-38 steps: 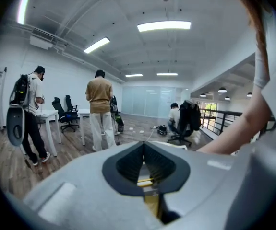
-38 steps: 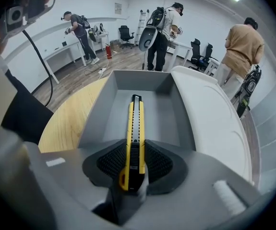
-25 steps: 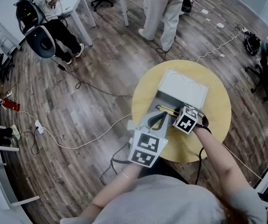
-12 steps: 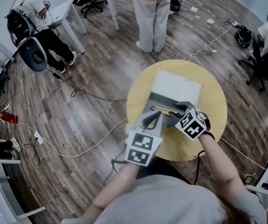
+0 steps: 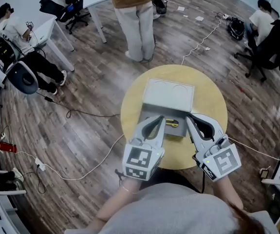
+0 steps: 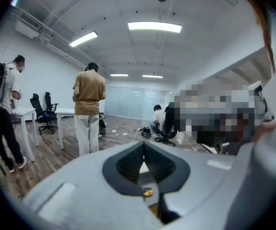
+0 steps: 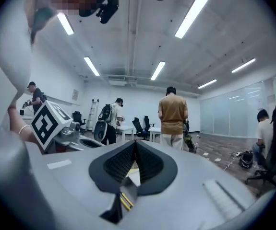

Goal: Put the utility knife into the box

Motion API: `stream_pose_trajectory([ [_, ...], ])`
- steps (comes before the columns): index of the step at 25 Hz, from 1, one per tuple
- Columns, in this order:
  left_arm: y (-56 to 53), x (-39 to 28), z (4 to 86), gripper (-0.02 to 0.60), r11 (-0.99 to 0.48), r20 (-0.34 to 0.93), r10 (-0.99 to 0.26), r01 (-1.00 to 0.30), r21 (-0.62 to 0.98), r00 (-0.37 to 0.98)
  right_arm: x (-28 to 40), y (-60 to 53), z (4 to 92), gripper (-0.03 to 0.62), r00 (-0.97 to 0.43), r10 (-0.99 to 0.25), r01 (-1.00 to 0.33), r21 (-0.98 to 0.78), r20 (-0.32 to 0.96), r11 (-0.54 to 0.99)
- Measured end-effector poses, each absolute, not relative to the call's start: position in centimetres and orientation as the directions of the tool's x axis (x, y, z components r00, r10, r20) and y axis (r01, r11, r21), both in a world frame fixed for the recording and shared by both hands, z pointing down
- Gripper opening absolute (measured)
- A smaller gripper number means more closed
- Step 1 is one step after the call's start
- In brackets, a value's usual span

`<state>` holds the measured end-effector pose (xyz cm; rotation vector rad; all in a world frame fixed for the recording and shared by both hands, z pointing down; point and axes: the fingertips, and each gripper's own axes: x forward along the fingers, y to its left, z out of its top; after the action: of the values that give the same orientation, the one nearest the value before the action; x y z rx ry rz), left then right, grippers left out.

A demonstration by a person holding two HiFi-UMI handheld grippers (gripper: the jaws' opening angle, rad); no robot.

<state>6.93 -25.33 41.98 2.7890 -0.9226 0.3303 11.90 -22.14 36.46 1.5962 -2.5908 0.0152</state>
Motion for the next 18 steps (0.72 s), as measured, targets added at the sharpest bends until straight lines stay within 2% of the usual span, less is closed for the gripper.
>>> stream_pose_trajectory([
  [6, -25.1, 8.5, 39.6, 0.000, -0.813, 0.201, -0.552, -0.576, 0.084, 0.809, 12.6, -21.6, 35.3, 0.005, -0.391, -0.920, -0.920, 0.032, 0.022, 0.391],
  [18, -24.9, 9.3, 39.3, 0.000, -0.816, 0.188, -0.554, -0.574, 0.069, 0.811, 12.6, -22.7, 37.9, 0.005, -0.354, -0.932, -0.935, -0.066, 0.077, 0.349],
])
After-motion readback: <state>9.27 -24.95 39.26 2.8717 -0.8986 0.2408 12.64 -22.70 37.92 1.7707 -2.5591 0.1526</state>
